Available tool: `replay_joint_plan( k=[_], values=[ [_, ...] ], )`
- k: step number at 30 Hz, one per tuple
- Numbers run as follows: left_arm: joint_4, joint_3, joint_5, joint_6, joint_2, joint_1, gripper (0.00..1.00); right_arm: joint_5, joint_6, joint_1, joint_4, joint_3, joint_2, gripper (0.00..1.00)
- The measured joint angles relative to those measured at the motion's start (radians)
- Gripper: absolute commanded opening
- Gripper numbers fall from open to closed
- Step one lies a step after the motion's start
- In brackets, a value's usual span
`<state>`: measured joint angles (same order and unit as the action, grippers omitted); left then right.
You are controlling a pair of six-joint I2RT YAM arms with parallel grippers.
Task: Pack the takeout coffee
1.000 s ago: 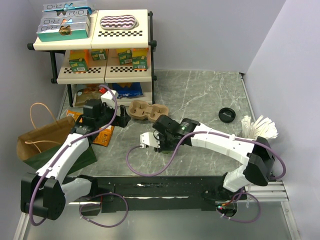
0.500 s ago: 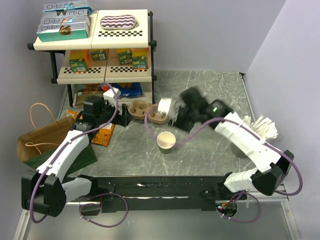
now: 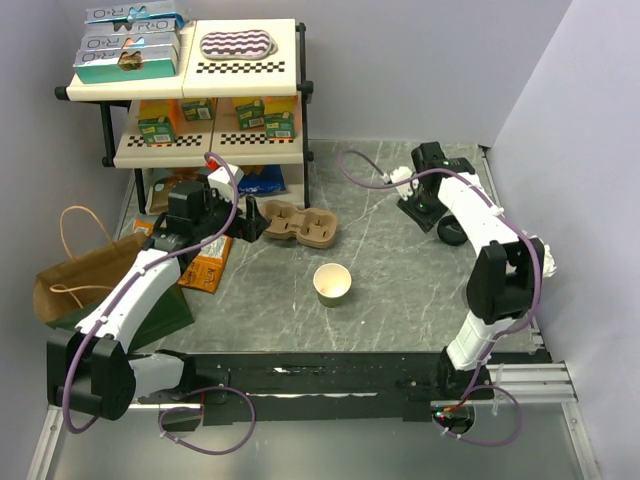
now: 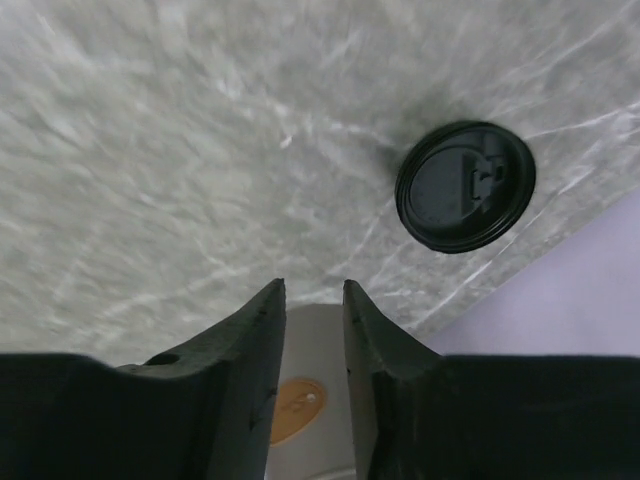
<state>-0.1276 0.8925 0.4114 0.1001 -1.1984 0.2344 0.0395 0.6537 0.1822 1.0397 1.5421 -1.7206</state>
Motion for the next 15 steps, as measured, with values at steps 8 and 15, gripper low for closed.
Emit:
replay_joint_plan(
  k=[8,15],
  values=[
    [0.028,0.0,0.003,-0.002,-0.002,0.0,0.97,0.075,0.214,-0.031,0.025,-0.094,-0.039,0.37],
    [0.042,0.0,0.011,0.002,-0.003,0.0,0.97,0.157,0.35,-0.097,0.01,-0.073,-0.132,0.36]
  ],
)
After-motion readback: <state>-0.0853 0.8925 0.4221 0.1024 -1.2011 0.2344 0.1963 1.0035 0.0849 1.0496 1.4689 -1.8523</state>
